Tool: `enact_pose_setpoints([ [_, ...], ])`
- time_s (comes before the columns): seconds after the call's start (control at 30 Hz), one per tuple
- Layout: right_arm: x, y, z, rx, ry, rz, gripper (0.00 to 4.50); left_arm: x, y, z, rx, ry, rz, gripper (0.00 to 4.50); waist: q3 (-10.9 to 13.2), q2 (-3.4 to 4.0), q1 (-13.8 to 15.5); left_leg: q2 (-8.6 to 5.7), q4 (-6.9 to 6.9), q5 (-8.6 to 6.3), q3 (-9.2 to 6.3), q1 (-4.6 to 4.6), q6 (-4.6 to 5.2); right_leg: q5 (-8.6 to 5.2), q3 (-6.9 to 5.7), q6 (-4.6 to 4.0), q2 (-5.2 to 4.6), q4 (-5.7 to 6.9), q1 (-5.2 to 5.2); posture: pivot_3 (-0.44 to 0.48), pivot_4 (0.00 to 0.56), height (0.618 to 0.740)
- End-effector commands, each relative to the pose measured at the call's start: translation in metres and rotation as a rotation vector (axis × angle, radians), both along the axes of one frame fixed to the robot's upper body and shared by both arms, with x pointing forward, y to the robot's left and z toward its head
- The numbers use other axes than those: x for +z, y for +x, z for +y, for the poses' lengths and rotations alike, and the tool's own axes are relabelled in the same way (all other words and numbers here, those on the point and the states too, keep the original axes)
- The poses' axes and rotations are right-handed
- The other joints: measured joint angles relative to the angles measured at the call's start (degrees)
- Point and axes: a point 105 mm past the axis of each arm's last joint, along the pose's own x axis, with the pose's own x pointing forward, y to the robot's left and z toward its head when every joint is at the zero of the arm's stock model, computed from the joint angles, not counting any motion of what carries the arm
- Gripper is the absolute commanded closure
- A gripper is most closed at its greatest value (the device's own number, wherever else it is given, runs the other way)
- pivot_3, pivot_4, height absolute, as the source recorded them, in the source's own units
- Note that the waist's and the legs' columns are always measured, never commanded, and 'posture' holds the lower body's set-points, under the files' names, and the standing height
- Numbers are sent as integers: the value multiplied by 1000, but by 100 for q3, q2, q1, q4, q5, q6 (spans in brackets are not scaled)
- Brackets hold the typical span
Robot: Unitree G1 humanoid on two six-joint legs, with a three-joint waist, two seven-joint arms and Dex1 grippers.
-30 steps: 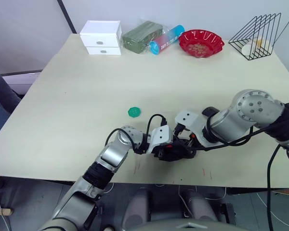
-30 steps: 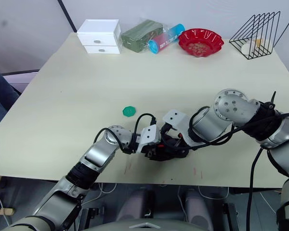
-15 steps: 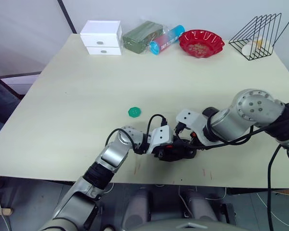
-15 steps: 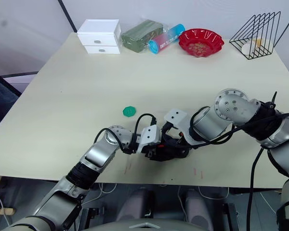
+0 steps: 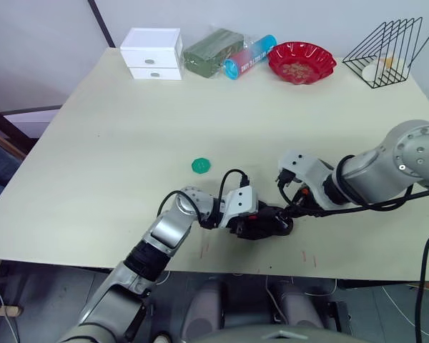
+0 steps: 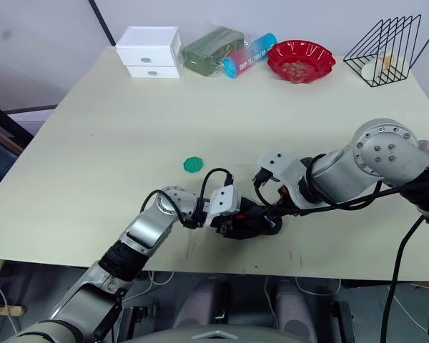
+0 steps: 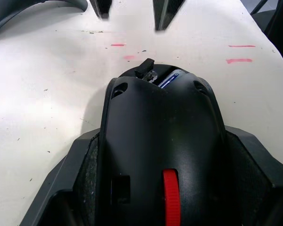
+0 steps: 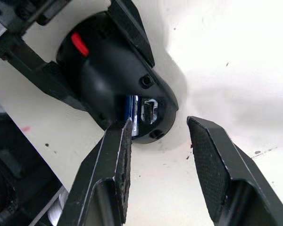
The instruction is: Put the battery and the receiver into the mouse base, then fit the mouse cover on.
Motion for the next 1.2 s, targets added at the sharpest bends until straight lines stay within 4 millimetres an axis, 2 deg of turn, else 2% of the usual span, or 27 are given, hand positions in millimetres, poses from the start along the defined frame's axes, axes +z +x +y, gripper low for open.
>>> enact_pose_setpoints([
  [0.03, 17, -3, -5, -4, 48, -74, 2567, -17, 2, 6, 49, 68, 31, 1557, 0, 0, 1, 0, 0, 0, 0, -3, 0, 0, 0, 0, -1, 0, -3, 0, 150, 740],
  [0.17, 19, -2, -8, -32, 146, -154, 2567, -16, 2, 7, 48, 71, 31, 1557, 0, 0, 12, -1, 1, 1, -9, -17, 1, 0, -9, 0, -6, -7, -9, 0, 150, 740],
  [0.27, 14, -2, -14, -84, 284, -223, 2567, -17, 0, 9, 54, 70, 39, 1557, -2, -4, 14, -1, 1, 1, -13, -21, 2, 1, -14, 1, 1, -13, -7, 0, 150, 740],
  [0.5, 10, -12, -15, -3, 513, -389, 2567, -13, 0, 8, 48, 68, 39, 1557, -1, -3, -3, 0, 1, 2, -7, -14, 1, 12, 0, 23, 45, -7, -6, 0, 150, 740],
  [0.67, 0, -19, -19, 58, 577, -448, 2567, -13, -1, 9, 48, 73, 40, 1557, 1, -5, -8, 2, 3, 3, -9, -6, 0, 11, 13, 25, 70, -3, -1, 0, 150, 740],
  [0.7, -2, -20, -20, 68, 597, -468, 2939, -12, -1, 10, 51, 74, 40, 1557, 2, -4, -9, 2, 3, 3, -8, -5, 0, 11, 15, 25, 71, -2, -2, 0, 150, 740],
  [0.77, -2, -21, -21, 95, 640, -514, 3262, -12, -1, 11, 54, 77, 40, 1557, 5, -15, 0, 1, 3, 3, -9, -2, -1, 11, 15, 25, 74, -1, 1, 0, 150, 740],
  [0.8, -4, -23, -20, 116, 651, -512, 3824, -12, -1, 11, 55, 78, 40, 1557, 5, -15, -3, -1, 3, 3, -12, -3, -1, 11, 11, 25, 79, -3, 2, 0, 150, 740],
  [0.87, -14, -29, -20, 181, 659, -514, 4404, -12, -1, 12, 58, 79, 41, 1557, 6, -13, -8, -2, 3, 3, -4, 3, -1, 11, 19, 25, 83, 3, 2, 0, 150, 740],
  [1.1, -33, -27, -19, 257, 694, -577, 4404, -11, -1, 14, 61, 82, 41, 1557, 14, -20, -11, -1, 1, 3, 6, 49, -2, 8, 32, 23, 94, 6, 33, 0, 150, 740],
  [1.2, -42, -18, -20, 255, 691, -600, 4404, -11, -2, 15, 63, 87, 43, 1557, 14, -20, -15, -1, 1, 3, 7, 55, -2, 9, 35, 23, 96, 8, 36, 0, 150, 740],
])
